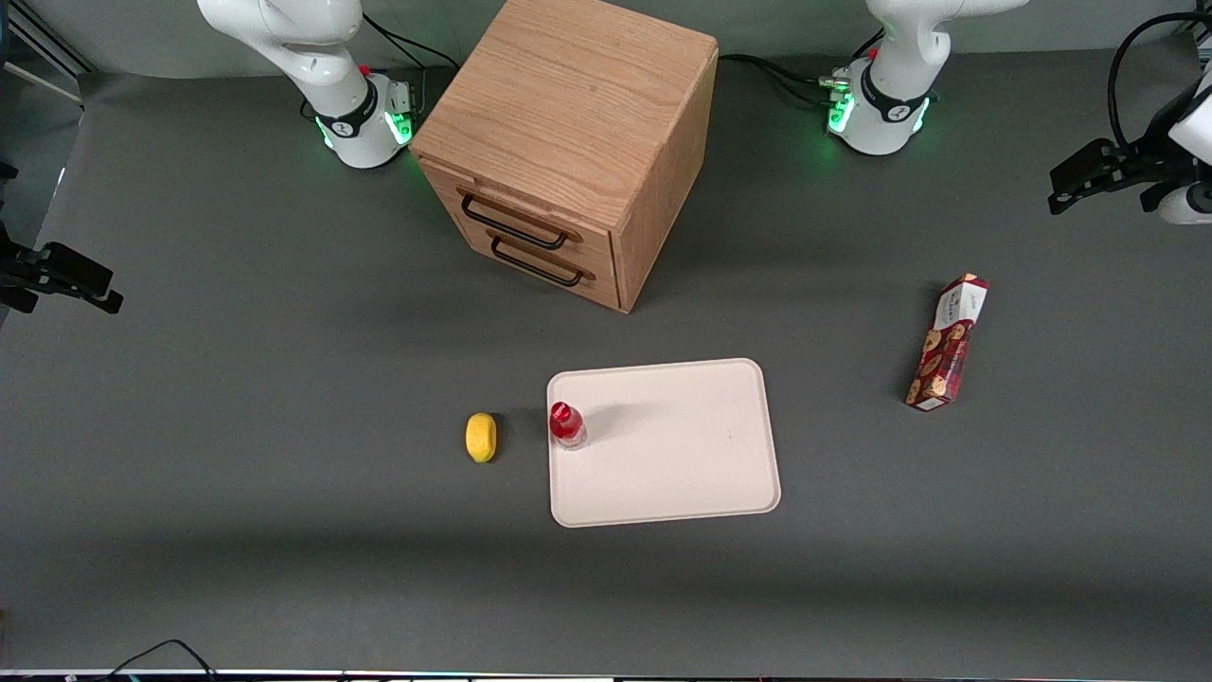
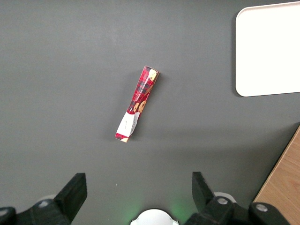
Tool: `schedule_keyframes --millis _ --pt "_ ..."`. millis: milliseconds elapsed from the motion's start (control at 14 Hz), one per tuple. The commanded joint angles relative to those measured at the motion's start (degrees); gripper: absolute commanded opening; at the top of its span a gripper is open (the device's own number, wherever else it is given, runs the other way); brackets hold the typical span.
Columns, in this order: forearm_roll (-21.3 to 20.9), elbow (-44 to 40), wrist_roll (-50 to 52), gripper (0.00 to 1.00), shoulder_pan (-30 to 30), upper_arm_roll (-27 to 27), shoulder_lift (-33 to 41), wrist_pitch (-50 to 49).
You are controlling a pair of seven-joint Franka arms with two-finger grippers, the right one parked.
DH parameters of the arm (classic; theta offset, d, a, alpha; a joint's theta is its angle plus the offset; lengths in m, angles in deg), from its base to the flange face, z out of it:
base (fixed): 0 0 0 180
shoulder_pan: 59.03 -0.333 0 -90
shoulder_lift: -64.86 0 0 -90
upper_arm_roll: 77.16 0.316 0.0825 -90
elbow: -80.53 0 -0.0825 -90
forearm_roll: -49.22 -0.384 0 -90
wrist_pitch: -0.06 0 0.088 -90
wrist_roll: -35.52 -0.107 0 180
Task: Place red cookie box on tray
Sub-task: 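Move the left gripper down over the red plaid shortbread box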
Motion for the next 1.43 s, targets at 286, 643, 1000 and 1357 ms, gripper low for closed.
schedule_keyframes --millis 286,643,1000,1357 --pt "-0.3 5.3 -0.7 1.00 -0.8 -1.7 -0.8 -0.4" --pt "-2.0 25.6 -1.6 1.00 -0.9 -1.7 -0.8 19.1" --pt "-4.9 40.0 -6.9 1.00 -0.9 -1.2 -4.5 44.7" --pt "-11.4 44.7 -9.3 1.00 -0.6 4.3 -14.0 64.8"
